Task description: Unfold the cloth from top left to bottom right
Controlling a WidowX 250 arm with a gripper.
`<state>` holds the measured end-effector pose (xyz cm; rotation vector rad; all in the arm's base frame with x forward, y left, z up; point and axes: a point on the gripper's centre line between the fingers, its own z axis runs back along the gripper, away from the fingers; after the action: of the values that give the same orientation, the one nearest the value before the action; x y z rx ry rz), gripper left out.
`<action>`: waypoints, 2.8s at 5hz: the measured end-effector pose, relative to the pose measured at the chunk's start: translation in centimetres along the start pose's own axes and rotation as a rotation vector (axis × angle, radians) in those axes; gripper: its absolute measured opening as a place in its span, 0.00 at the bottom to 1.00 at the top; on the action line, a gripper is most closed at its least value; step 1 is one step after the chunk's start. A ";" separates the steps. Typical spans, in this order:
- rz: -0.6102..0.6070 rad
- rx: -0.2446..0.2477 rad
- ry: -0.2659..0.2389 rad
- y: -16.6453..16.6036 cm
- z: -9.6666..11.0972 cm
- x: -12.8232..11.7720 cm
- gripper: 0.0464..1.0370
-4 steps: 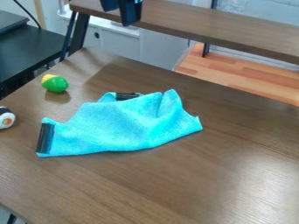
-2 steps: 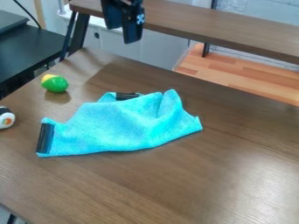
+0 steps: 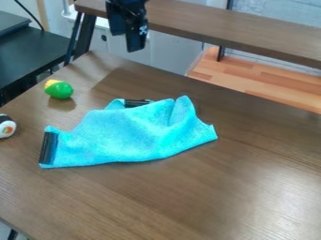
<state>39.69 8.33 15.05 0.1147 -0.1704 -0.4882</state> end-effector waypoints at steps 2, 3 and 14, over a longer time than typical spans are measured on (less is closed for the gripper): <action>-0.042 -0.013 -0.025 2.2 -2.7 -0.3 0.96; -0.091 -0.043 -0.063 2.3 -3.3 0.2 0.96; -0.290 0.023 0.012 1.2 -14.7 -0.3 0.59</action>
<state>42.81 10.55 0.83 0.1658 -0.1480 -0.7746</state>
